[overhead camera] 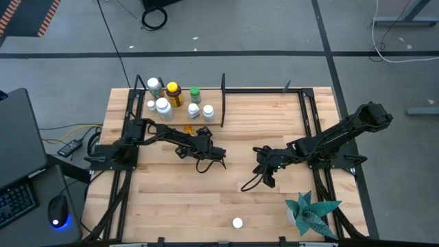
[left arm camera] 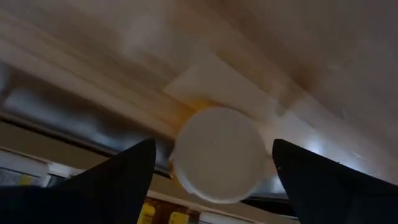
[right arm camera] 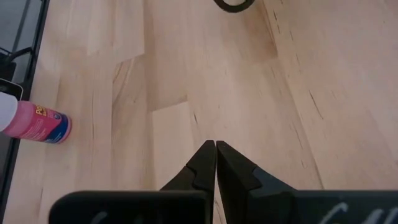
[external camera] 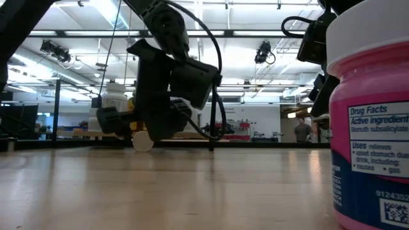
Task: Pick and place medicine bottles onto shelf by color
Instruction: Put the orange pill bottle on the shelf
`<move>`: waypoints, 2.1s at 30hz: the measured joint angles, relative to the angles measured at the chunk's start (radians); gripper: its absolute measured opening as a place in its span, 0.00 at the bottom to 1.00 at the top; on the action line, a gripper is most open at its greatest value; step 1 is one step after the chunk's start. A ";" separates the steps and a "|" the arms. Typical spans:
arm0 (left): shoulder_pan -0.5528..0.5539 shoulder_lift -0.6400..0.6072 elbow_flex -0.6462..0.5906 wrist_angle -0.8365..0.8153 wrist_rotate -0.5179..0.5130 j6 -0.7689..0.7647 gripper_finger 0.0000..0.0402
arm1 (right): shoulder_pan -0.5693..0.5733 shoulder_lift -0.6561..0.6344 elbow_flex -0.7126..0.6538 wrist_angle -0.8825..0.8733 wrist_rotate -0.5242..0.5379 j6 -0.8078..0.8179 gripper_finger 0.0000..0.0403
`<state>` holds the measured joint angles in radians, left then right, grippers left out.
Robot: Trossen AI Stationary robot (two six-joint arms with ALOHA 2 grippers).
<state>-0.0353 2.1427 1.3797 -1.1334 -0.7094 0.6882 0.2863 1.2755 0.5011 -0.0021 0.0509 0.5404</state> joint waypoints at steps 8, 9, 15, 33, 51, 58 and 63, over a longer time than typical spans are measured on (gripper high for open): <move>0.010 0.010 0.001 0.008 -0.001 -0.016 0.66 | 0.000 0.000 0.000 0.004 0.000 0.000 0.05; 0.010 0.010 0.000 0.003 -0.001 -0.018 0.63 | 0.000 0.000 0.000 0.007 0.000 0.000 0.05; 0.010 0.010 0.000 -0.010 -0.003 -0.024 0.51 | 0.000 0.000 0.000 0.008 0.000 0.000 0.05; -0.019 0.010 0.119 -0.251 0.019 -0.285 0.52 | 0.000 0.000 0.000 0.008 0.000 0.000 0.05; 0.041 -0.191 0.591 -0.282 0.497 -0.515 0.56 | 0.021 0.000 0.000 0.001 0.001 -0.001 0.05; 0.156 -0.342 0.594 -0.121 0.497 -0.519 0.54 | 0.021 0.000 0.000 0.004 0.007 0.000 0.05; 0.269 -0.386 0.594 0.001 0.497 -0.486 0.54 | 0.021 0.000 0.000 0.008 0.008 0.006 0.05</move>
<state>0.2341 1.7571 1.9732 -1.1328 -0.2123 0.2021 0.3077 1.2755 0.5014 0.0059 0.0593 0.5465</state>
